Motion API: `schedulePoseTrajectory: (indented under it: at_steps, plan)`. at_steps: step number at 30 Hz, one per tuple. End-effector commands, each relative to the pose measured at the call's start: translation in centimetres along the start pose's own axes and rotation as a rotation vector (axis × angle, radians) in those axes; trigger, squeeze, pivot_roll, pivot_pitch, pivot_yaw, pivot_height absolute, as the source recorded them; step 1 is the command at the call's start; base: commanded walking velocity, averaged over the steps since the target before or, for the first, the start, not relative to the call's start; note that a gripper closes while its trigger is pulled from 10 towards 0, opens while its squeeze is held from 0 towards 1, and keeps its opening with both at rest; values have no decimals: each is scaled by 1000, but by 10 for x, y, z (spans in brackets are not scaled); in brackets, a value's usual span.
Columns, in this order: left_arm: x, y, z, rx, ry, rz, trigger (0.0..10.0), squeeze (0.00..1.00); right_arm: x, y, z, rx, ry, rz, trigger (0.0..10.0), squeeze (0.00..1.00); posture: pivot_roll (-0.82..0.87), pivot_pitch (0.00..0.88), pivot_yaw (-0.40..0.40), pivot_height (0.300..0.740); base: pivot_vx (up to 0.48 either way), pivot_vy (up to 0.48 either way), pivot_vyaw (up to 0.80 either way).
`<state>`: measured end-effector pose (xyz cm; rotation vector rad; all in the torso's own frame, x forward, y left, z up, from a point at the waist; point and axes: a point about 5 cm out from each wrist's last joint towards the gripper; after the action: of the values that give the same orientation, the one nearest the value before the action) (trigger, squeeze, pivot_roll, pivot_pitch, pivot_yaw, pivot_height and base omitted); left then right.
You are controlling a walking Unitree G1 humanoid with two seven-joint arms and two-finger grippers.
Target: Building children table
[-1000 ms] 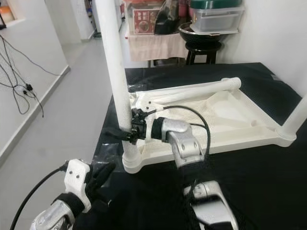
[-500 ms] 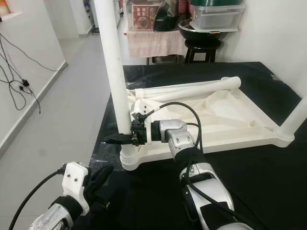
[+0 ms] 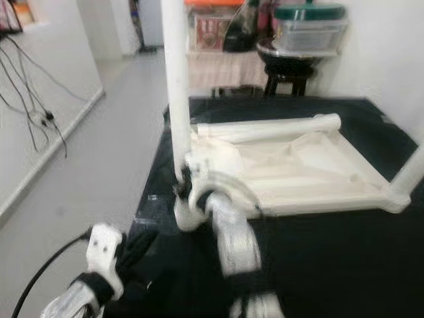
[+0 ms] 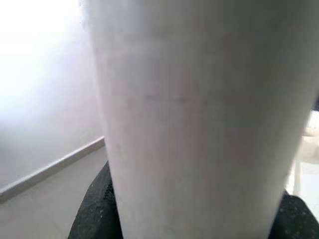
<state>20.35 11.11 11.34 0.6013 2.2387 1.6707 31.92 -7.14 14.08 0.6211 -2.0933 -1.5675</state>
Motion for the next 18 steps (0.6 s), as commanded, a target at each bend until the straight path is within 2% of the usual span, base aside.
schedulePoseTrajectory:
  at_steps: [1,2,3,4,6,7,8,10,11,12,13,14,16,18]
  plan:
    - [-1,-3,2,13,-8,20,10000,0,0,-26,3,-39,39,120,0,0,-61,0,25,740,0,0,0]
    - [-2,-3,2,11,-9,20,10000,0,-3,-27,2,-29,44,133,4157,0,-56,0,22,740,0,0,0]
    - [-2,-3,2,11,-9,20,10000,0,-3,-27,2,-29,44,133,4157,0,-56,0,22,740,0,0,0]
    - [-2,-2,3,6,-1,13,10000,0,-6,-25,4,-35,91,119,10000,0,-57,0,22,740,0,0,0]
    - [-2,-2,3,6,-1,13,10000,0,-6,-25,4,-35,91,119,10000,0,-57,0,22,740,0,0,0]
    - [-2,-1,3,4,10,5,10000,0,-8,-19,8,-38,174,82,10000,1000,-53,0,22,740,0,0,0]
    - [-2,-1,3,4,17,0,10000,0,-9,-10,13,-43,261,35,10000,1000,-51,0,21,740,0,0,0]
    - [-2,-1,3,4,17,0,10000,0,-9,-10,13,-43,261,35,10000,1000,-51,0,21,740,0,0,0]
    - [-3,-1,4,6,18,-2,10000,0,-11,0,15,-41,354,-33,10000,1000,-49,0,22,740,0,0,0]
    - [-3,-1,3,13,14,-2,10000,0,-13,6,12,-24,444,-90,10000,329,-45,0,26,740,0,0,0]
    - [-3,-1,3,13,14,-2,10000,0,-13,6,12,-24,444,-90,10000,329,-45,0,26,740,0,0,0]
    - [-3,-1,3,19,9,-1,10000,0,-12,11,9,-14,513,-124,10000,0,-42,0,28,740,0,0,0]
    - [-3,-1,3,19,9,-1,10000,0,-12,11,9,-14,513,-124,10000,0,-42,0,28,740,0,0,0]
    - [-4,0,2,26,4,-2,10000,0,-14,17,2,3,640,-150,10000,0,-34,0,29,740,0,0,0]
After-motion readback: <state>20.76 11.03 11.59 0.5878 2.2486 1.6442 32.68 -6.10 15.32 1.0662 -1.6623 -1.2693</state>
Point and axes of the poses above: a point about 5 cm out from each wrist's last joint towards the gripper, its own x axis pointing back from the gripper into the wrist, its own y axis along the axis of the wrist's last joint, z = x × y, and after that the axes turned 12 degrees about x, right-handed
